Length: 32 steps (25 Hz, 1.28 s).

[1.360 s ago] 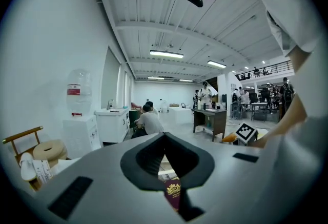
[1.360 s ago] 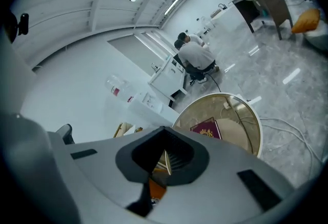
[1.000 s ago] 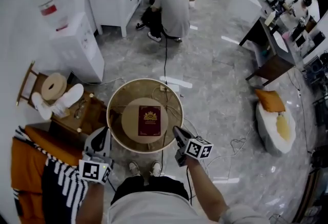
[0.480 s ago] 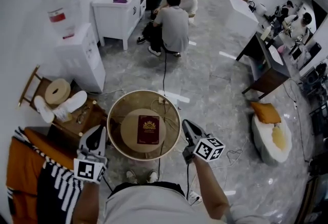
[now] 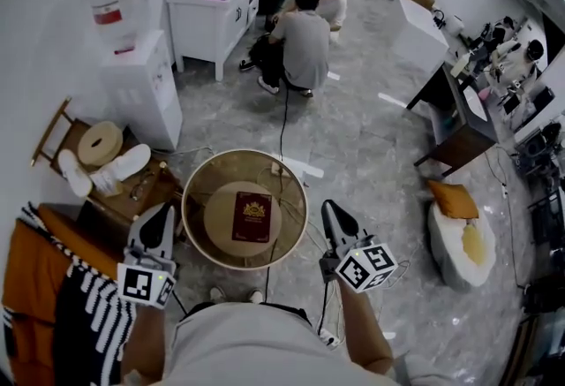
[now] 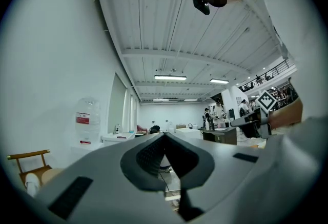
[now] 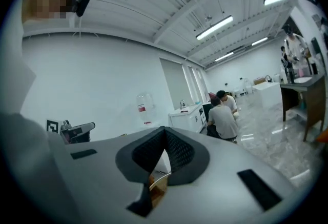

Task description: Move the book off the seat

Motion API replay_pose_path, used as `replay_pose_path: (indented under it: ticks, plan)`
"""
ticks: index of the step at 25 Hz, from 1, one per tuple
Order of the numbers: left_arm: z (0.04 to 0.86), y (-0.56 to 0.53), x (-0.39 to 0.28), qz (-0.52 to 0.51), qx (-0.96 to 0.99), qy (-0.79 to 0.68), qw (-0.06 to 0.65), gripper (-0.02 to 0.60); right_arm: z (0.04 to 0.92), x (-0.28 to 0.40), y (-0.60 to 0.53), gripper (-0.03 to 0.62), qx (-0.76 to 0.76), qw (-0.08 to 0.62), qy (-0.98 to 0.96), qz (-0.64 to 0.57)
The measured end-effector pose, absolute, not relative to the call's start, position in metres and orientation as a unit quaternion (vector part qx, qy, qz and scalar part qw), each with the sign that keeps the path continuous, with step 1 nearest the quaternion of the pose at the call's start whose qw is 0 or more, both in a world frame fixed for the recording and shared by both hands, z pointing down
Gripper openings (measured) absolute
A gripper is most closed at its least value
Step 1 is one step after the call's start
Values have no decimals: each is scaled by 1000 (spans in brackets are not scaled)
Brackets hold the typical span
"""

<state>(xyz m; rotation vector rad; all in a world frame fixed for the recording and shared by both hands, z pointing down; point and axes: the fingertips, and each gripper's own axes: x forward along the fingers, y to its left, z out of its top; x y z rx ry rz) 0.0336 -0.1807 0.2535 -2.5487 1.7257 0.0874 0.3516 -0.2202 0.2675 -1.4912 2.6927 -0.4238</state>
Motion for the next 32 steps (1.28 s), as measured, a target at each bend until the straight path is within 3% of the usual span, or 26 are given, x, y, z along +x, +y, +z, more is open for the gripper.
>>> replay_pose_path:
  ticks: [11, 32]
  plan:
    - [256, -154, 10, 60, -793, 607, 15, 17, 223, 331, -162, 21, -486, -16, 874, 2]
    - [250, -145, 14, 23, -804, 591, 53, 17, 207, 347, -154, 21, -533, 6, 846, 8]
